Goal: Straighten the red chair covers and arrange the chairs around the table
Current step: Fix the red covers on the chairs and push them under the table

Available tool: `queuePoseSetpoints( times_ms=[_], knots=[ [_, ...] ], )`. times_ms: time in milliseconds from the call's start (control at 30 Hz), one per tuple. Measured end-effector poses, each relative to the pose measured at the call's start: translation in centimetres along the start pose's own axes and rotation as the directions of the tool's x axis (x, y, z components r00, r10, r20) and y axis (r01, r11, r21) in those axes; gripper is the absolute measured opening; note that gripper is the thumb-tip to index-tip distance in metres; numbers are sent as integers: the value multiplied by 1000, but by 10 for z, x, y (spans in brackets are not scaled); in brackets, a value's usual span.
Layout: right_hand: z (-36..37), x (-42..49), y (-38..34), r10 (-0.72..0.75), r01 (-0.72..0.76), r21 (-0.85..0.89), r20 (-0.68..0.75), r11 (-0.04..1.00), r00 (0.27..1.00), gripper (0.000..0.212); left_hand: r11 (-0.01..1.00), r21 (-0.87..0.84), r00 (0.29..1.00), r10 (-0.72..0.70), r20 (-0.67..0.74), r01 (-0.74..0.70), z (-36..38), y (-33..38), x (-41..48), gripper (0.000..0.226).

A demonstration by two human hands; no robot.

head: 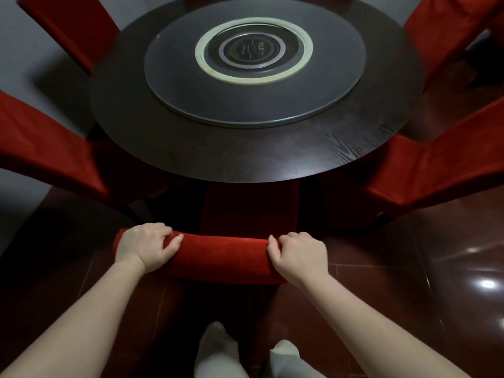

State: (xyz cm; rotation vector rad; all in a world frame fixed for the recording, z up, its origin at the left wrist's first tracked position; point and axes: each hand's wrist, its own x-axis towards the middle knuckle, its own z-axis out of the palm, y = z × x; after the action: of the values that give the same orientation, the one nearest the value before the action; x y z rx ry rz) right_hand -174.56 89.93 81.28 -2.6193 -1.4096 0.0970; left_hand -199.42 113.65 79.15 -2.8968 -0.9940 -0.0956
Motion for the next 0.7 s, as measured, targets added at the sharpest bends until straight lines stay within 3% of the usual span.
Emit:
queuePoseSetpoints(
  times_ms=[133, 400, 700],
  knots=[
    [6, -6, -30, -2, 4, 31, -85, 1000, 996, 49, 1000, 13, 1000, -6, -10, 6, -3, -23, -3, 66],
    [6, -9, -19, -72, 62, -68, -160, 996, 985, 49, 994, -22, 993, -107, -50, 106, -1, 2, -47, 58],
    [10, -9, -48, 53, -57, -115, -35, 992, 998, 45, 999, -25, 996, -40, -80, 38, -2, -24, -53, 53]
  ],
)
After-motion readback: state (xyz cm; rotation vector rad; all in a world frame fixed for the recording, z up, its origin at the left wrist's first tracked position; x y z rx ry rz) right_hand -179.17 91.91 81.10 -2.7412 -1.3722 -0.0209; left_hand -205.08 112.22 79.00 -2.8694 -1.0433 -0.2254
